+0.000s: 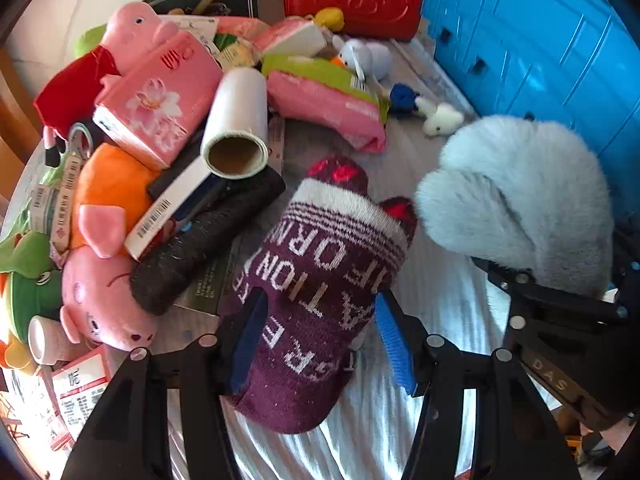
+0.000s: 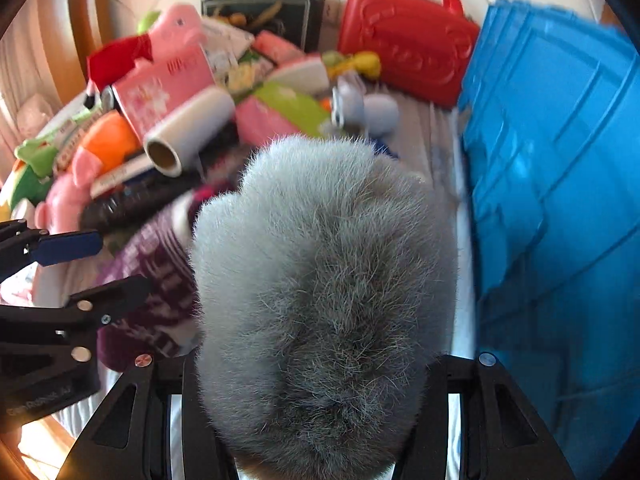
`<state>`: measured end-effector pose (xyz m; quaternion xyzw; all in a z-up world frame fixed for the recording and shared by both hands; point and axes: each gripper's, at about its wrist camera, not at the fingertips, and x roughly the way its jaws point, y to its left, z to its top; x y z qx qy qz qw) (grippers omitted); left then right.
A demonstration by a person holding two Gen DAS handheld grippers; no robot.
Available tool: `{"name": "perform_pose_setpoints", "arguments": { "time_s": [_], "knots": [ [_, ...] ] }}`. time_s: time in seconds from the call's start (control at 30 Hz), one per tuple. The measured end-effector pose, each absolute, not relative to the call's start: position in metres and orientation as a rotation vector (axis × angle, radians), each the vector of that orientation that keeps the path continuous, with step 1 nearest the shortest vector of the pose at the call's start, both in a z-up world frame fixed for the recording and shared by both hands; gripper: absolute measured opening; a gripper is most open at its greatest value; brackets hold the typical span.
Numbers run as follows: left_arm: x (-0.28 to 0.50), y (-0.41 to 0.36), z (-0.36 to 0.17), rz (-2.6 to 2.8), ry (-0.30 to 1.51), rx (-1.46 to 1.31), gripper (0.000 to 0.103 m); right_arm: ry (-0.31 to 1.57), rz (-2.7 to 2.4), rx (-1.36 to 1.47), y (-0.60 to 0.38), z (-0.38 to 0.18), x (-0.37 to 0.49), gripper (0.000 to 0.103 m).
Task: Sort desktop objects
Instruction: 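Lift the maroon sock with the left tool while the right tool carries the grey plush toward the blue crate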
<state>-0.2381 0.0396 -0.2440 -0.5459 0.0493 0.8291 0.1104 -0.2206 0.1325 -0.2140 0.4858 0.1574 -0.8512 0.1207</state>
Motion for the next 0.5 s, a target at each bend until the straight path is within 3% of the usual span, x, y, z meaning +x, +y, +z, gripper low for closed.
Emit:
{"name": "perform_pose_setpoints", "arguments": {
  "time_s": [0.27, 0.37, 0.5],
  "knots": [
    [-0.257, 0.053, -0.291, 2.479, 0.254, -1.63, 0.055, 0.457, -2.459, 1.526, 0.139, -0.254, -0.233, 0.046],
    [-0.255, 0.051, -0.288, 2.508, 0.256, -1.609, 0.028, 0.46, -2.454, 1.529, 0.135, -0.26, -0.238, 0.046],
    [-0.25, 0.04, -0.273, 2.532, 0.214, -1.588, 0.019, 0.467, -2.462, 1.488, 0.128, -0.252, -0.238, 0.046]
  ]
}}
